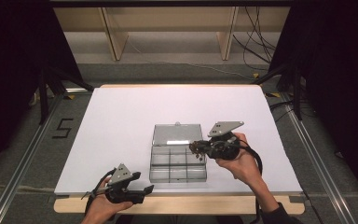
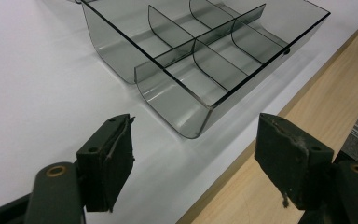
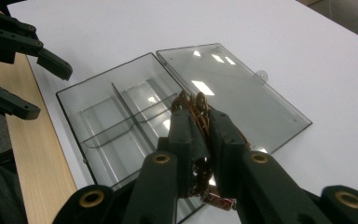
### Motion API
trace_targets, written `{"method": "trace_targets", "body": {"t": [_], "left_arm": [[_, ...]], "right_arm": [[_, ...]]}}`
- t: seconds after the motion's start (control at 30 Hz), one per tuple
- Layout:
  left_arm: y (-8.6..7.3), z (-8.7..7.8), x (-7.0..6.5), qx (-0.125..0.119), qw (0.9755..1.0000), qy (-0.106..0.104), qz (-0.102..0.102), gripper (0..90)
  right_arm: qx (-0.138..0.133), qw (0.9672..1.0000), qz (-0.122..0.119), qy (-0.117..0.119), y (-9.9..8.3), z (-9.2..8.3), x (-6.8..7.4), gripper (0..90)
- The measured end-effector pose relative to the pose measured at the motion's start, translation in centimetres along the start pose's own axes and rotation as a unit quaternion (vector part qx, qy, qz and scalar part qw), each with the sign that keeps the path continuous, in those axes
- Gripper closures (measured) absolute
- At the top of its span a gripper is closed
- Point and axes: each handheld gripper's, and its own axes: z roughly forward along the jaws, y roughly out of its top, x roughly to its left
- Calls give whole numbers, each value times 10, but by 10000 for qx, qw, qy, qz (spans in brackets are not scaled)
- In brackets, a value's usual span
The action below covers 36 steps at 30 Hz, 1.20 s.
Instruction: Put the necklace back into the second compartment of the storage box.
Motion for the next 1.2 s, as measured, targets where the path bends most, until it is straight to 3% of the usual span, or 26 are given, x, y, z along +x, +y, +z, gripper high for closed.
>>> {"method": "trace_targets", "body": {"t": [0.03, 0.1, 0.17, 0.2, 0.3, 0.47, 0.6, 0.63, 0.73, 0.8, 0.83, 1.0, 1.07, 1.1, 1.2], "left_arm": [[0, 0, 0, 1, 10000, -5, -2, 270], [0, 0, -1, -8, 10000, -7, -13, 270], [-1, 1, -2, -27, 9999, 0, -108, 270], [-1, 2, -2, -54, 9999, -18, -140, 270], [0, 1, -2, -58, 9999, -12, -136, 270], [0, 1, -2, -51, 9999, -7, -113, 269], [-1, 0, -2, -16, 9999, -7, -109, 270], [0, 0, -2, -16, 10000, 26, -83, 270], [0, 0, -1, -64, 10000, 20, -27, 270], [0, 0, -1, -78, 10000, -13, -5, 270], [0, -1, -1, -61, 10000, -1, -34, 270], [0, -1, -2, -37, 10000, -12, -63, 269], [0, 0, -2, -40, 10000, -11, -66, 269], [0, 0, -2, -35, 10000, -16, -73, 269], [-1, 1, -2, -55, 10000, 11, -56, 268]], "right_arm": [[21, 9999, -42, 100, 1, 2, 0, 809], [-29, 9999, -139, 72, 3, 5, 0, 809], [28, 9998, -141, 159, 5, 9, 1, 809], [39, 9999, -81, 92, 6, 10, 3, 810], [30, 9999, -69, 146, 9, 17, 5, 809], [118, 9993, -242, 265, 14, 30, 5, 809], [66, 9996, -101, 263, 15, 42, 10, 809], [187, 9992, -172, 300, 17, 42, 9, 809], [198, 9990, -183, 347, 19, 49, 10, 809], [149, 9994, -144, 289, 19, 54, 11, 809], [114, 9991, -260, 317, 19, 57, 11, 809], [216, 9992, -150, 316, 19, 69, 13, 809], [280, 9990, -174, 293, 18, 73, 13, 809], [207, 9988, -306, 309, 18, 76, 12, 809], [320, 9990, -165, 264, 15, 80, 12, 809]]}}
